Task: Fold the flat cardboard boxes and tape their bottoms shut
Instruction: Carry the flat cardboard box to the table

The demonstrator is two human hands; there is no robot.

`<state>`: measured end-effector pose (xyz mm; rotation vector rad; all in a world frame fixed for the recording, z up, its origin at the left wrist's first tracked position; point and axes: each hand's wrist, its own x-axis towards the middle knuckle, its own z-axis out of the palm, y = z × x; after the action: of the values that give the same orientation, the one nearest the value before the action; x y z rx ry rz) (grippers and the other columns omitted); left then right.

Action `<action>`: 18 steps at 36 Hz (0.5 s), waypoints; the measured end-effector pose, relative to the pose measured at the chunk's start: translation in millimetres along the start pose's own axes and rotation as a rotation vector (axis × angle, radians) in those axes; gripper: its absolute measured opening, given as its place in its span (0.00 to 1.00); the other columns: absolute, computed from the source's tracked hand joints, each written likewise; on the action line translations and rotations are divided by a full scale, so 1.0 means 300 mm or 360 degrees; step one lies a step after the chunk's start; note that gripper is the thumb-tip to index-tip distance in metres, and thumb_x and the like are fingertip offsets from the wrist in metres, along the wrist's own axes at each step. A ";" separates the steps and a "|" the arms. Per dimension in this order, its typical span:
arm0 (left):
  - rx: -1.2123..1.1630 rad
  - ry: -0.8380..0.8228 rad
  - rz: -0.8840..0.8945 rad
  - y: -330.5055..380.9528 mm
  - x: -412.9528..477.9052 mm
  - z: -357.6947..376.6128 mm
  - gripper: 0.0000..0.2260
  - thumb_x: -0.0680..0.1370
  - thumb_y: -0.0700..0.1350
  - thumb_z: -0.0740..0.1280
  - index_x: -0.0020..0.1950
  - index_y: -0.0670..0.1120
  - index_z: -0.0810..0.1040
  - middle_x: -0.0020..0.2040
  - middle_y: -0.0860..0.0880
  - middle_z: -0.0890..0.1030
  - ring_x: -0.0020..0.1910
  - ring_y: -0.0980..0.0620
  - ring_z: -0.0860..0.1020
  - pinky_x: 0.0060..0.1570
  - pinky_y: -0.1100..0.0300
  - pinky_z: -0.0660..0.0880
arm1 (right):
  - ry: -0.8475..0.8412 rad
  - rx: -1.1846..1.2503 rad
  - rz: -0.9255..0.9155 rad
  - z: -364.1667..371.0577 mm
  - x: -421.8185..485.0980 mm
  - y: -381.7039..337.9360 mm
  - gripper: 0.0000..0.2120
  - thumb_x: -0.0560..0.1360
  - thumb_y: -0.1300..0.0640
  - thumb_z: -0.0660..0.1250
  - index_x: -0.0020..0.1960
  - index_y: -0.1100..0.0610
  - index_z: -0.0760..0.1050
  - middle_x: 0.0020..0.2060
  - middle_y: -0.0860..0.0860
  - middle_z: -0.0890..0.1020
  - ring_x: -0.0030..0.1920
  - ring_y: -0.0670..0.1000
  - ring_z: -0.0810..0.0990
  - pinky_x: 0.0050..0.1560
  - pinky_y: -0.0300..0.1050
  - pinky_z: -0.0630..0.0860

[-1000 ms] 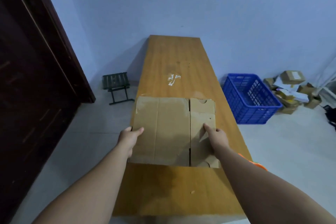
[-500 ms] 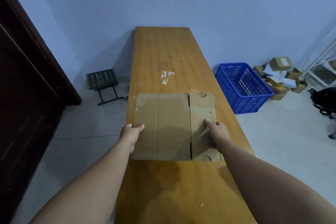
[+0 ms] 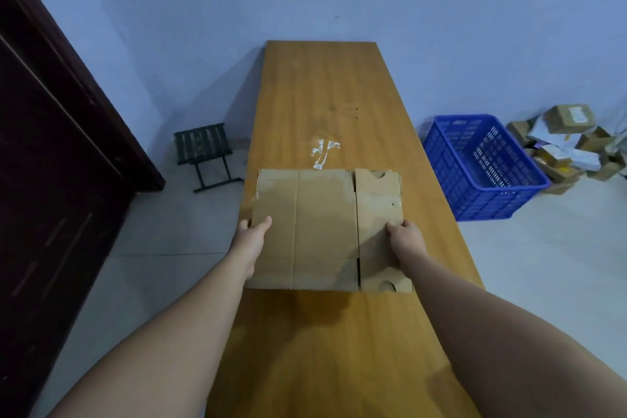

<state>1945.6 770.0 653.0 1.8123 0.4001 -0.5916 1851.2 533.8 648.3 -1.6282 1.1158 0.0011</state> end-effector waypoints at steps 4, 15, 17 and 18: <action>-0.0012 0.0107 0.0025 0.035 0.103 0.036 0.21 0.81 0.48 0.60 0.73 0.49 0.59 0.70 0.44 0.67 0.66 0.42 0.67 0.62 0.45 0.66 | -0.0019 0.0026 0.0025 0.030 0.105 -0.038 0.20 0.81 0.50 0.57 0.70 0.56 0.66 0.63 0.55 0.74 0.61 0.58 0.73 0.63 0.56 0.71; 0.0077 0.0013 -0.0106 0.158 0.379 0.126 0.25 0.80 0.52 0.61 0.74 0.46 0.58 0.70 0.45 0.66 0.68 0.43 0.65 0.56 0.51 0.64 | -0.0058 0.0120 0.0055 0.121 0.380 -0.115 0.33 0.76 0.48 0.67 0.76 0.53 0.57 0.70 0.55 0.69 0.67 0.59 0.69 0.65 0.56 0.69; 0.0115 -0.0003 -0.0105 0.170 0.440 0.133 0.28 0.79 0.54 0.64 0.74 0.47 0.58 0.70 0.45 0.66 0.67 0.43 0.66 0.60 0.49 0.66 | -0.0054 0.0089 0.0013 0.140 0.423 -0.128 0.35 0.74 0.48 0.69 0.75 0.53 0.57 0.69 0.54 0.69 0.67 0.59 0.70 0.64 0.56 0.70; 0.0133 -0.0016 -0.0096 0.172 0.468 0.138 0.29 0.78 0.54 0.65 0.75 0.47 0.58 0.70 0.45 0.67 0.67 0.42 0.67 0.63 0.46 0.67 | -0.0041 0.0069 -0.0010 0.149 0.444 -0.133 0.36 0.73 0.48 0.71 0.75 0.53 0.58 0.69 0.54 0.69 0.67 0.58 0.70 0.64 0.56 0.70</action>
<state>2080.1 711.7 602.3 1.8813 0.4298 -0.6677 1974.3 479.4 591.8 -1.5890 1.0841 -0.0061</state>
